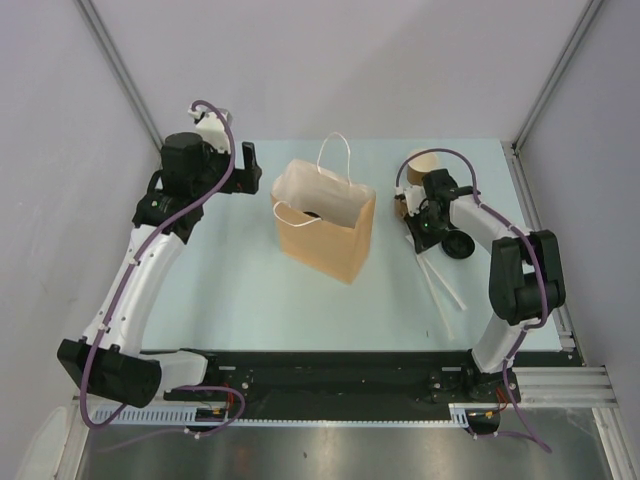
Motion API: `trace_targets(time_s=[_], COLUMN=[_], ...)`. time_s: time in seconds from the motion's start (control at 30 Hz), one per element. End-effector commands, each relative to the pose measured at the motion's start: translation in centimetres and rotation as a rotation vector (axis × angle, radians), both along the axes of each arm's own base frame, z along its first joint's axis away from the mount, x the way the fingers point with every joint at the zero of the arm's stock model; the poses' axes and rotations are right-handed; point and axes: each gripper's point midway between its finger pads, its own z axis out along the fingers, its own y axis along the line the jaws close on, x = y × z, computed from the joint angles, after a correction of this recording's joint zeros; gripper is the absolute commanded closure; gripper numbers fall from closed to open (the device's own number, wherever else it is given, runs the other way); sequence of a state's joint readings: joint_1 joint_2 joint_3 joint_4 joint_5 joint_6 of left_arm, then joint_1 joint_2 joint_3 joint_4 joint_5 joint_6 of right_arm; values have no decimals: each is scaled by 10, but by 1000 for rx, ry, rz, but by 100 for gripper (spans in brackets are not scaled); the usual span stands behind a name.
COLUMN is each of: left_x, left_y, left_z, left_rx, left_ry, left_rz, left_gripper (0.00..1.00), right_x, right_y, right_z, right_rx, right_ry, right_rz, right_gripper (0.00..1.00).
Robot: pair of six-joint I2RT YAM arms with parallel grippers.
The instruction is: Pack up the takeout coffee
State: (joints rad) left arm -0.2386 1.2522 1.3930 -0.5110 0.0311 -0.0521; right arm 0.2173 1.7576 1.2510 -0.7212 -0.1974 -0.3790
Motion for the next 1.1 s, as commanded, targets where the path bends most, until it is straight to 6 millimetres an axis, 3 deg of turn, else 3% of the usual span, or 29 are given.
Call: trace_targets(time_s=[0.0, 0.13, 0.3, 0.83, 0.93, 1.03, 1.07], left_x=[5, 4, 5, 7, 6, 5, 5], left_y=[0, 0, 0, 0, 1, 2, 3], left_z=[6, 7, 4, 1, -1, -4, -4], left_rx=[-13, -5, -6, 12, 16, 27, 31], left_ry=[-27, -28, -18, -4, -2, 5, 2], left_rz=[-2, -3, -5, -7, -6, -4, -4], left_gripper=[0, 1, 0, 0, 0, 0, 0], right_x=[2, -3, -7, -22, -21, -20, -20], right_y=[0, -17, -34, -25, -25, -27, -29], right_z=[-1, -3, -7, -44, -52, -55, -54], right_rx=[5, -4, -35, -88, -102, -121, -129], right_ry=[-1, 29, 56, 134, 141, 133, 131], right_rz=[12, 7, -7, 29, 21, 10, 4], right_gripper=[82, 70, 69, 68, 69, 79, 88])
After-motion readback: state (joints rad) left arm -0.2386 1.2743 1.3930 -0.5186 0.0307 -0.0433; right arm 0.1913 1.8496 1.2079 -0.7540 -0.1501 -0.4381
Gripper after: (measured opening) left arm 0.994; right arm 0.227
